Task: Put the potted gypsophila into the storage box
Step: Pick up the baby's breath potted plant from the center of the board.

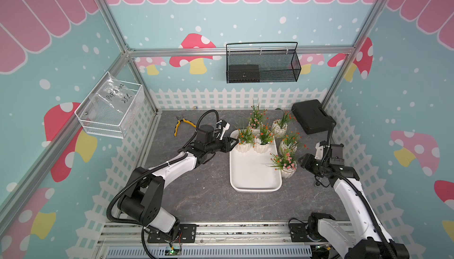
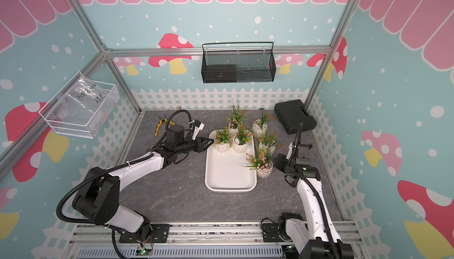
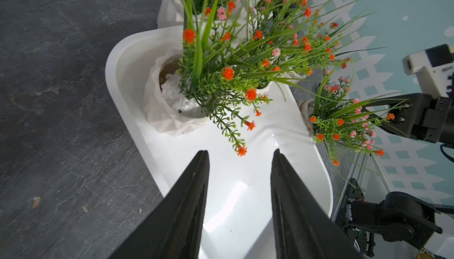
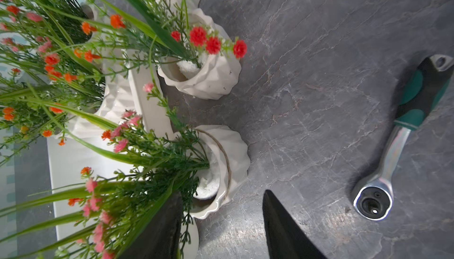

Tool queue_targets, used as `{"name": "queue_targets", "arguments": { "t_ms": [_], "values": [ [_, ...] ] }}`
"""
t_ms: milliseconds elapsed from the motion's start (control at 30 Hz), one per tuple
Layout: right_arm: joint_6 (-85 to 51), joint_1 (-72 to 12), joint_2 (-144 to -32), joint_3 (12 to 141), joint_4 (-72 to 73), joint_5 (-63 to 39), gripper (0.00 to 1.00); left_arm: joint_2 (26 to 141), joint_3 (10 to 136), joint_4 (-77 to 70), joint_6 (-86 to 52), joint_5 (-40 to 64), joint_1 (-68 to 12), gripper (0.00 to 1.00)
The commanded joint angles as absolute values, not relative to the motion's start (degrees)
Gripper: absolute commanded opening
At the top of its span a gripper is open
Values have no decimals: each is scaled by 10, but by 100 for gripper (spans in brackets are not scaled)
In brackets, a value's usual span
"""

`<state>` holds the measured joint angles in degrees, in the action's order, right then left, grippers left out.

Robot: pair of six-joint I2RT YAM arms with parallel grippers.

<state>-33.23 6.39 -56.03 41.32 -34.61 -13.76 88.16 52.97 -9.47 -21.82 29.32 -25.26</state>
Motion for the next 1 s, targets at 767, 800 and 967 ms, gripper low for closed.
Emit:
{"name": "queue_targets", "arguments": {
  "t_ms": [767,800,967],
  "values": [
    [-292,68,-691,410,-316,-198,33,893,523,-135,-182,383,-258,43],
    [-290,67,-694,410,-315,-198,33,895,523,-137,-183,391,-258,43],
    [-286,68,-703,407,-311,-194,30,903,529,-141,-183,414,-261,44]
  ]
}}
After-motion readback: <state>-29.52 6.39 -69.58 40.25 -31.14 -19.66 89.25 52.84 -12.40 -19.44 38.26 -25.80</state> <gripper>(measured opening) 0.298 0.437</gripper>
